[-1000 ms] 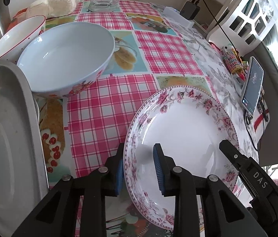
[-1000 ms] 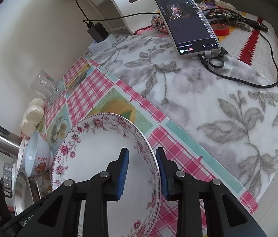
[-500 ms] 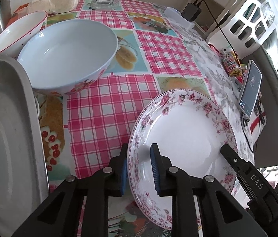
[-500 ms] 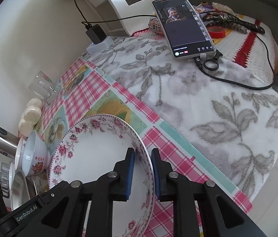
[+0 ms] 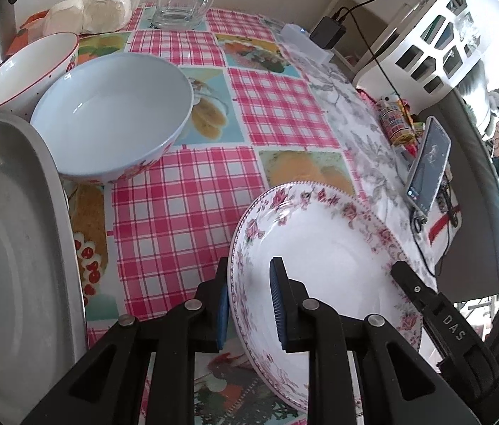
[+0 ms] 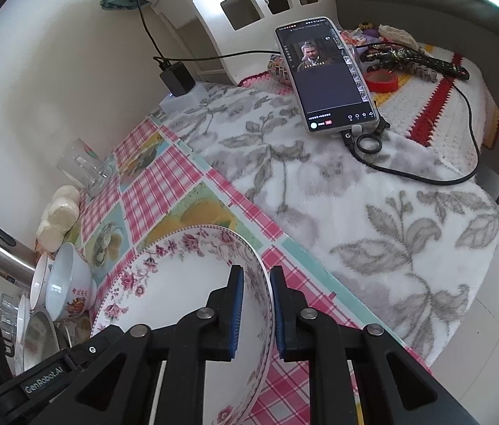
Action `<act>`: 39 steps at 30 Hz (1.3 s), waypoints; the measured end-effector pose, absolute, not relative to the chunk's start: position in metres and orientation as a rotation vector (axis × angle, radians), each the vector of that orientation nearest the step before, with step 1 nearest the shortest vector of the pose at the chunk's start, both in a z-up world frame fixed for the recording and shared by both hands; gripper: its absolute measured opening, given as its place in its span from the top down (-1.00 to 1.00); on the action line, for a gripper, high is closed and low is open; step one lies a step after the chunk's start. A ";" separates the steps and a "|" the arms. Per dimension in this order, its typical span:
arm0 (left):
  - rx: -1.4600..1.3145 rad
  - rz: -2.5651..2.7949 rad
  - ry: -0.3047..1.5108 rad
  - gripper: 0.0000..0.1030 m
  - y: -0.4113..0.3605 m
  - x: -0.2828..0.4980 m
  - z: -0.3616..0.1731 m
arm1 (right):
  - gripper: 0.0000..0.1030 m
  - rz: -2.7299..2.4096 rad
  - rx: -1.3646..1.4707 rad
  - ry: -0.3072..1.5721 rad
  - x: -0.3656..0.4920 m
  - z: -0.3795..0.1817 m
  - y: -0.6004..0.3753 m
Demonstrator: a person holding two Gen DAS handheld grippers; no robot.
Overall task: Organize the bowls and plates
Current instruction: 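Carry the pink floral plate with the right gripper toward the steel basin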
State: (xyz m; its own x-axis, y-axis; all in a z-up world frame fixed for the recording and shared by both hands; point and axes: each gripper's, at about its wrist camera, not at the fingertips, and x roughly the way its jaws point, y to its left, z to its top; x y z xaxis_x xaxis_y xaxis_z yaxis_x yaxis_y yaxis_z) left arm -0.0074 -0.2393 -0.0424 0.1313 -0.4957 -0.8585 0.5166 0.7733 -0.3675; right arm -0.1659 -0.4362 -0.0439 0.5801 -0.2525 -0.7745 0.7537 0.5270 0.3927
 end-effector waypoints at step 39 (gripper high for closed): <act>-0.107 -0.796 1.036 0.57 -0.186 0.001 0.041 | 0.68 -0.604 0.677 0.488 -0.165 0.037 -0.387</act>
